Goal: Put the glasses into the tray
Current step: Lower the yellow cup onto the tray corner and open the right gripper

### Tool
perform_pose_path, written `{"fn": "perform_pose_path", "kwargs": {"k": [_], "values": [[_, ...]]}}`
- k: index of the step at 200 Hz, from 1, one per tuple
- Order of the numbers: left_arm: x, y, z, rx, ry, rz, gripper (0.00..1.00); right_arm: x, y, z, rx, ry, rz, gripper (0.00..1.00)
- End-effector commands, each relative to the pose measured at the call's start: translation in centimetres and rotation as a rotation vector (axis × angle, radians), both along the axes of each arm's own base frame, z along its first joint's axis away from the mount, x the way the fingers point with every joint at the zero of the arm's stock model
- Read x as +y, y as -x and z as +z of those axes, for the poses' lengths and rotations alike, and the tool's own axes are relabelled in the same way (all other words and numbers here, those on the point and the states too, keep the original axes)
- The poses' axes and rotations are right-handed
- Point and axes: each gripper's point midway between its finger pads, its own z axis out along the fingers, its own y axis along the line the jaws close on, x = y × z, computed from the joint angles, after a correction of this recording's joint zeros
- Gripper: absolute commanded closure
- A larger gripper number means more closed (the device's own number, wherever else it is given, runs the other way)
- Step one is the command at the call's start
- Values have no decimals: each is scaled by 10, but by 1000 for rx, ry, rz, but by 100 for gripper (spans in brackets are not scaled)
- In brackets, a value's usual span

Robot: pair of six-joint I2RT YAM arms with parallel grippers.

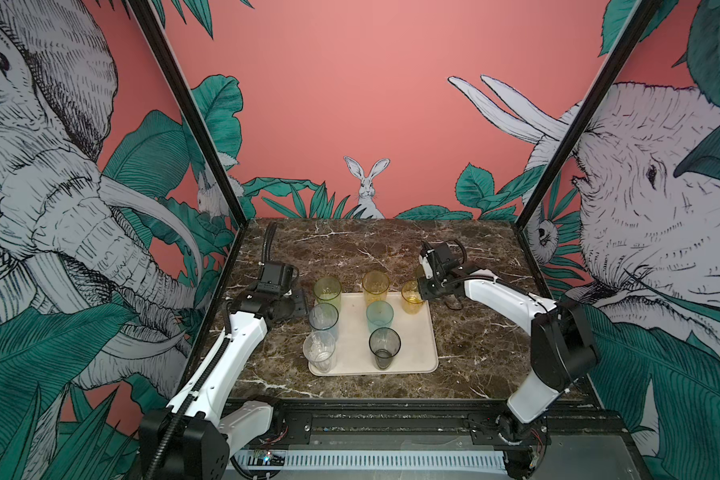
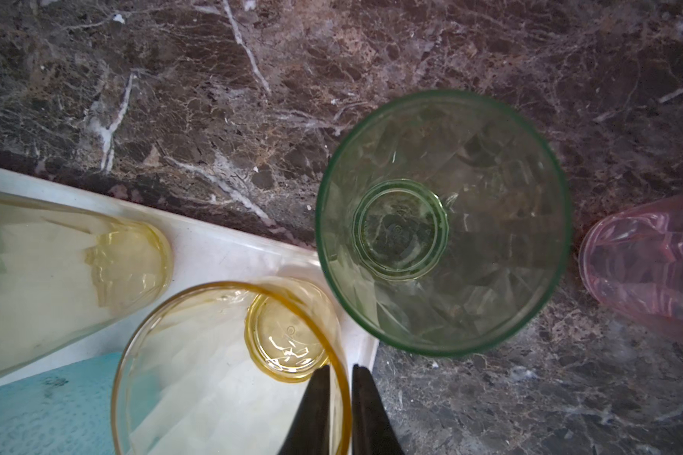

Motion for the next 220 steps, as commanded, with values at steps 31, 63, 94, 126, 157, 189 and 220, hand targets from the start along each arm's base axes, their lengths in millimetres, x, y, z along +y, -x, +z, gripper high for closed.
{"fn": "perform_pose_path", "kwargs": {"k": [31,63,94,126,157,189,220], "values": [[0,0,-2,-4,17,12,32,1,1,16,-9,0,-5,75],[0,0,-2,-4,14,11,32,-1,3,36,-37,-11,-7,71],[0,0,-2,-2,15,10,32,-2,6,54,-52,-20,4,68],[0,0,-1,-3,15,12,32,-2,5,84,-101,-44,7,67],[-1,0,0,-6,18,8,32,-9,-3,95,-160,-15,-8,63],[0,1,0,-2,15,10,32,-27,-17,93,-168,42,-54,61],[-1,0,-1,-4,21,11,32,-42,-33,89,-177,31,-120,58]]}}
